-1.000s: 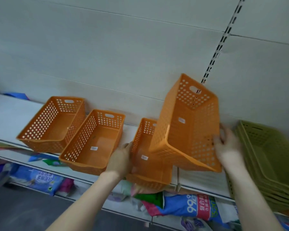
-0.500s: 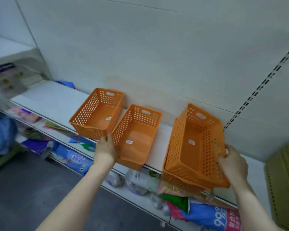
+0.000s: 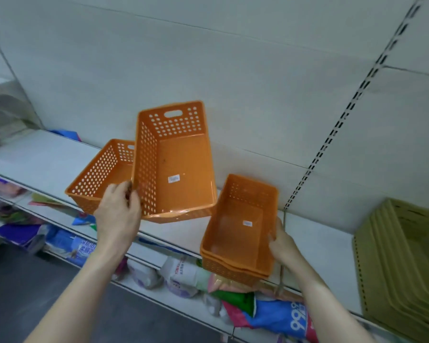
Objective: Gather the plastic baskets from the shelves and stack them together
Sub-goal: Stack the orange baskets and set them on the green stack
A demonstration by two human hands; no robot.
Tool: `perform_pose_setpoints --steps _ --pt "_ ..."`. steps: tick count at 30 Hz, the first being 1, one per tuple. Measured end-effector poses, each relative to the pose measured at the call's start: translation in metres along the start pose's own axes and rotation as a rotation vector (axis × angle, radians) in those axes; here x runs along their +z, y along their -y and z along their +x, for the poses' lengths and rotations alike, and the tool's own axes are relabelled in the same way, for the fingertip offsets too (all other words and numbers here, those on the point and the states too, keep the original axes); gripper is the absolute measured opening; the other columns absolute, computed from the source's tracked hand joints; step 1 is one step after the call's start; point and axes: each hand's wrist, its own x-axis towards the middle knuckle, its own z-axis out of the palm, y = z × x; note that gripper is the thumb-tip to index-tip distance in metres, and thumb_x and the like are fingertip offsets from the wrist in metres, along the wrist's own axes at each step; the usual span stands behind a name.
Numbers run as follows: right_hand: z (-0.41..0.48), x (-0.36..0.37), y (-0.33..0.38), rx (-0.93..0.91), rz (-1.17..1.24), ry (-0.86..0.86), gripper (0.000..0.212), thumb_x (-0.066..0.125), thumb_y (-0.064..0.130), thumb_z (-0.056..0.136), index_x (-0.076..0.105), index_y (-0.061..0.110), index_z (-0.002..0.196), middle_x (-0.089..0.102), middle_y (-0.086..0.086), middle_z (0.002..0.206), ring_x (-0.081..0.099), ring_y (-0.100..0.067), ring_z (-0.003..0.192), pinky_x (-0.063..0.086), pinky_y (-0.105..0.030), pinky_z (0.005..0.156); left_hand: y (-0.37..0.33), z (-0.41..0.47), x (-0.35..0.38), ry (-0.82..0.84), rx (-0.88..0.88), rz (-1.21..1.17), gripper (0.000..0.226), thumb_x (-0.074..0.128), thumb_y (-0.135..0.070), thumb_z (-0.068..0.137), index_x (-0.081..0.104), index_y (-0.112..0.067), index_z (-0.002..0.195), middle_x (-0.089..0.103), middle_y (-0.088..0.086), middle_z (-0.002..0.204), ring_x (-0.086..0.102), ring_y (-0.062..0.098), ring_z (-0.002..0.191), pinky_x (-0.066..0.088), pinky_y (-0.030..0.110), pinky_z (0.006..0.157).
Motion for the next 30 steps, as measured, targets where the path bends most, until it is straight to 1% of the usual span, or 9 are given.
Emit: perform_pose_setpoints --steps 2,5,7,10,13,18,23,27,30 --pt "0.003 0.000 0.010 -0.029 0.034 0.035 0.059 0.039 0.050 0.099 0.026 0.029 0.152 0.055 -0.006 0.142 0.059 -0.028 0.120 0.048 -0.034 0.092 -0.018 0.005 -0.009 -0.008 0.039 -0.047 0.027 0.050 -0.020 0.096 0.065 -0.008 0.116 0.062 0.011 0.103 0.059 0.031 0.095 0.040 0.039 0.078" --pt "0.012 -0.012 0.028 -0.118 0.136 -0.150 0.050 0.034 0.043 0.103 0.042 0.019 0.146 0.057 -0.011 0.140 0.057 -0.029 0.124 0.044 -0.039 0.104 -0.043 0.000 -0.005 0.071 0.081 -0.075 0.029 0.053 -0.021 0.095 0.066 -0.010 0.118 0.065 0.009 0.107 0.060 0.030 0.100 0.043 0.038 0.083" --pt "0.012 -0.025 0.043 -0.210 0.315 -0.257 0.056 0.032 0.060 0.096 0.049 0.030 0.139 0.060 -0.004 0.137 0.058 -0.024 0.124 0.044 -0.047 0.106 -0.055 -0.010 0.007 0.136 0.109 -0.044 0.029 0.051 -0.023 0.096 0.066 -0.014 0.119 0.064 0.007 0.106 0.061 0.029 0.100 0.045 0.038 0.082" --pt "0.007 -0.044 0.066 -0.321 0.389 -0.198 0.048 0.033 0.073 0.090 0.054 0.045 0.123 0.065 0.020 0.121 0.061 -0.004 0.113 0.048 -0.036 0.096 -0.068 -0.023 0.029 0.218 0.131 -0.013 0.031 0.050 -0.027 0.095 0.066 -0.020 0.121 0.065 0.006 0.110 0.064 0.027 0.099 0.047 0.037 0.081" --pt "0.007 -0.046 0.074 -0.369 0.254 -0.107 0.035 0.053 0.044 0.097 0.048 0.039 0.131 0.062 0.025 0.105 0.062 0.000 0.094 0.047 -0.023 0.076 -0.069 -0.032 0.046 0.239 0.092 -0.033 0.031 0.049 -0.030 0.095 0.067 -0.023 0.119 0.066 0.002 0.107 0.066 0.023 0.092 0.048 0.034 0.076" --pt "0.021 -0.022 0.052 -0.229 0.002 -0.204 0.035 0.051 0.020 0.096 0.042 0.023 0.130 0.057 0.012 0.084 0.050 -0.002 0.062 0.033 -0.017 0.050 -0.053 -0.042 0.064 0.340 0.075 -0.123 0.026 0.053 -0.037 0.094 0.069 -0.030 0.113 0.058 -0.006 0.095 0.067 0.014 0.081 0.053 0.034 0.078" --pt "0.026 -0.003 0.038 -0.118 -0.084 -0.233 0.033 0.050 0.024 0.095 0.038 0.021 0.126 0.060 0.002 0.082 0.057 -0.018 0.065 0.041 -0.027 0.055 -0.006 -0.034 0.066 0.326 0.102 -0.079 0.030 0.055 -0.035 0.094 0.066 -0.026 0.121 0.061 0.001 0.115 0.064 0.023 0.100 0.049 0.035 0.087" --pt "0.042 0.005 0.032 -0.011 -0.224 -0.104 0.053 0.045 0.054 0.086 0.039 0.020 0.126 0.057 -0.001 0.090 0.060 -0.023 0.077 0.052 -0.036 0.073 0.054 -0.001 0.057 0.234 0.187 0.088 0.043 0.068 -0.019 0.085 0.062 -0.008 0.126 0.059 0.017 0.125 0.060 0.036 0.109 0.051 0.044 0.088" --pt "0.049 0.016 0.028 0.086 -0.301 -0.053 0.083 0.040 0.067 0.077 0.036 0.012 0.139 0.065 -0.011 0.104 0.064 -0.025 0.080 0.055 -0.036 0.072 0.098 0.037 0.050 0.252 0.171 0.237 0.062 0.071 -0.016 0.079 0.051 -0.003 0.136 0.051 0.025 0.136 0.052 0.044 0.121 0.046 0.050 0.099"
